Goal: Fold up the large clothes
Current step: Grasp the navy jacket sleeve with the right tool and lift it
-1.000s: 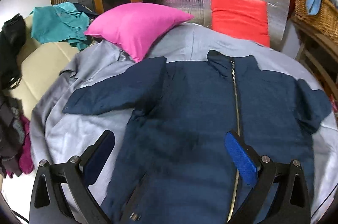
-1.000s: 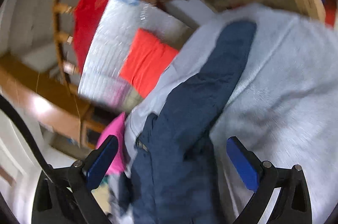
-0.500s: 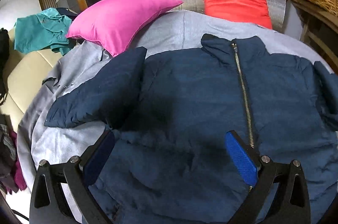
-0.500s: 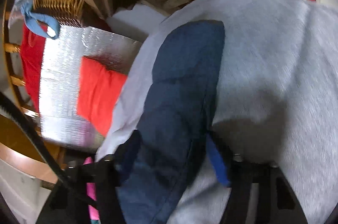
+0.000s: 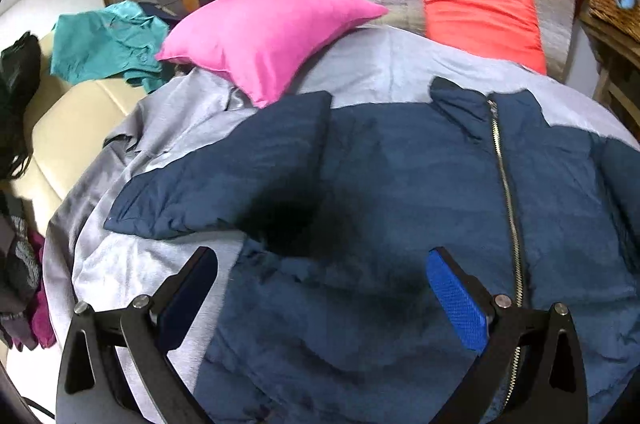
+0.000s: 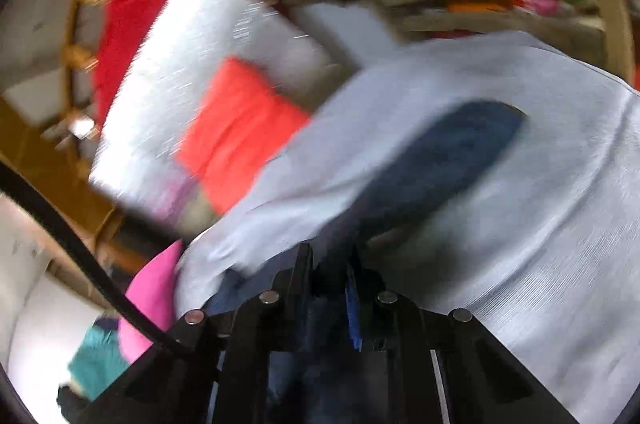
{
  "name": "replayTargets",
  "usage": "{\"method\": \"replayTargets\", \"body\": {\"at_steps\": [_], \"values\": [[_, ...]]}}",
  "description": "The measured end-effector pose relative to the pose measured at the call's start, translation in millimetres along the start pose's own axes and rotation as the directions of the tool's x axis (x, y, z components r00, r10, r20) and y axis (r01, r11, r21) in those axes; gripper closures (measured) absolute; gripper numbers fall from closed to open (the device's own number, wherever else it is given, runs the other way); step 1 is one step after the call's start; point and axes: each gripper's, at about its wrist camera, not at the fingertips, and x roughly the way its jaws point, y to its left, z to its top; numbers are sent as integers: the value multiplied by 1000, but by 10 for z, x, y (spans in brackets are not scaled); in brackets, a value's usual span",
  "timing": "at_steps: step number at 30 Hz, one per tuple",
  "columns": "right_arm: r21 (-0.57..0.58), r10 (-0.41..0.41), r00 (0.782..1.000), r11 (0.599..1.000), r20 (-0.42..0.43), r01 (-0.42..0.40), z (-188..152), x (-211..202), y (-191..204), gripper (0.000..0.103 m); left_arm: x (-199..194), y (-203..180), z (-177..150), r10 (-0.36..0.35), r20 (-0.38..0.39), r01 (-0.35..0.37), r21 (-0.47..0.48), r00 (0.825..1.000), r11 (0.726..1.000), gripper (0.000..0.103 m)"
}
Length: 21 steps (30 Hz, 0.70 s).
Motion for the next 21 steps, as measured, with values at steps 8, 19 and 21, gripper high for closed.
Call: {"method": "replayTargets", "body": {"at_steps": [8, 19, 21], "values": [[-77, 194, 967, 975, -168, -209, -1037, 99, 861, 86, -18, 360, 34, 35, 9, -34, -74, 999, 997, 0], [151, 173, 946, 979, -276, -136, -1396, 112, 252, 26, -36, 503, -10, 25, -2, -25, -91, 1000, 996, 0], [201, 180, 950, 971, -256, -130, -1247, 119, 94, 26, -38, 449, -15, 18, -2, -18, -81, 1000, 997, 0]]}}
